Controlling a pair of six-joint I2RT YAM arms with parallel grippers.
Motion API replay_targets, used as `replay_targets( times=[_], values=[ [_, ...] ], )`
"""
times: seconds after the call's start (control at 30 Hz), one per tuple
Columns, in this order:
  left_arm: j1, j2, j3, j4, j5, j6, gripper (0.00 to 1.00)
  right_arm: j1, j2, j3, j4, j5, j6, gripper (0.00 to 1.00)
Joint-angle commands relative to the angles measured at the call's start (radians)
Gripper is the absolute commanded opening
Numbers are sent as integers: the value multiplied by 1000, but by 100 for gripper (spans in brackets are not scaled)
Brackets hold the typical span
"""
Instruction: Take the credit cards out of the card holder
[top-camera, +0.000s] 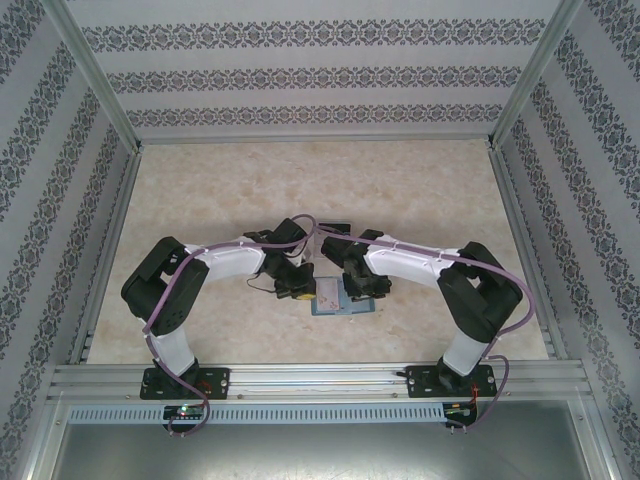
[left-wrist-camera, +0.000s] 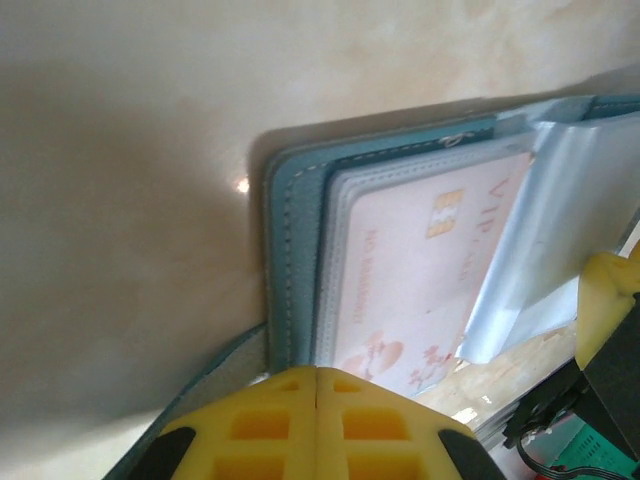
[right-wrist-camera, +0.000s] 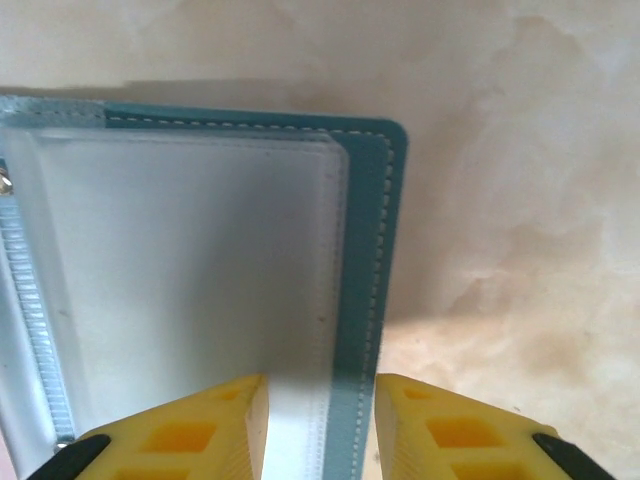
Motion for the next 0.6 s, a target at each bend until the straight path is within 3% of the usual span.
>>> replay_targets(
  times=[0.0,0.57],
  values=[
    [-13,-27,45,-56,-17,12,0,-7,-50,12,-60,46,6,33],
    [-32,35,102,-15,33,8,0,-29,-153,-15,121,-171,24,25]
  ],
)
